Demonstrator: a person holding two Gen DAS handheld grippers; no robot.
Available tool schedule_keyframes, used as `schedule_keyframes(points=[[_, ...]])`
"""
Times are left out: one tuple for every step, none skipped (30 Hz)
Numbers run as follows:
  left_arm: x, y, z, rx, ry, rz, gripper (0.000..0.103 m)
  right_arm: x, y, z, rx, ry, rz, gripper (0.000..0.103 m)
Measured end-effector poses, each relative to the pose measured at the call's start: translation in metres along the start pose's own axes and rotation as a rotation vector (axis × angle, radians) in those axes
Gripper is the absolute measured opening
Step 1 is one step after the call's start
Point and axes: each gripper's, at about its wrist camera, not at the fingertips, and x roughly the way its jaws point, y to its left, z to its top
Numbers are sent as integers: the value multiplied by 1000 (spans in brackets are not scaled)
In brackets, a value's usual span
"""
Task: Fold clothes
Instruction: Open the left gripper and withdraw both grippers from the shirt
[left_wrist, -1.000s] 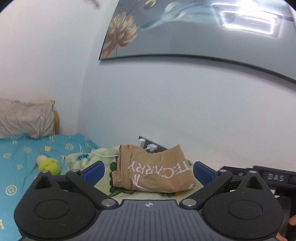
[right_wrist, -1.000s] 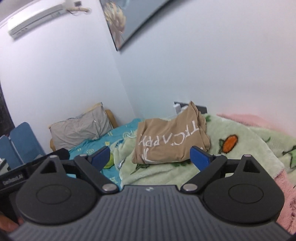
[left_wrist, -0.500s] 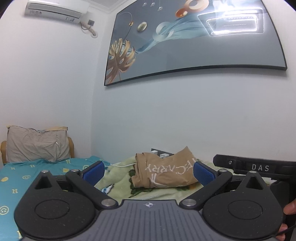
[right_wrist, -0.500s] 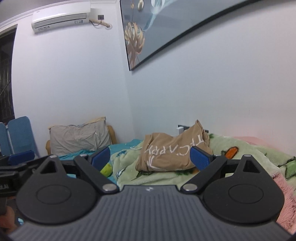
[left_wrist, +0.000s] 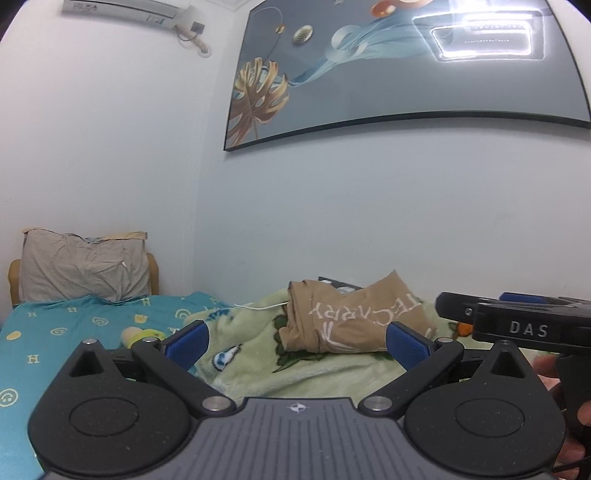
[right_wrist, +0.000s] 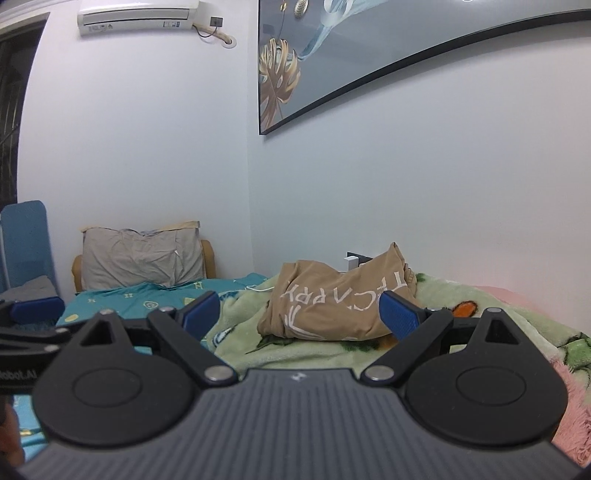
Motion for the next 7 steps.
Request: schedule_keyframes(points=[[1,1,0,-1,1,3,103,1,0,-1,-2,1,-2,95],[2,1,-1,-2,1,1,103,1,0,-1,0,4,-2,95],[1,1,-1,-2,1,1,103,1,-1,-2,2,6,-2,95],[2,1,-1,0,1,3,103,1,-1,-3,4,8,-3,95],[1,1,-1,2,1,3,103,0,-1,-4,5,10,-4,95],[1,0,-1,4,4,2,103,0,0,-4,5,11,-4,95],[0,0,-1,5,6,0,103,-1,0,-5,4,13,-4,95]])
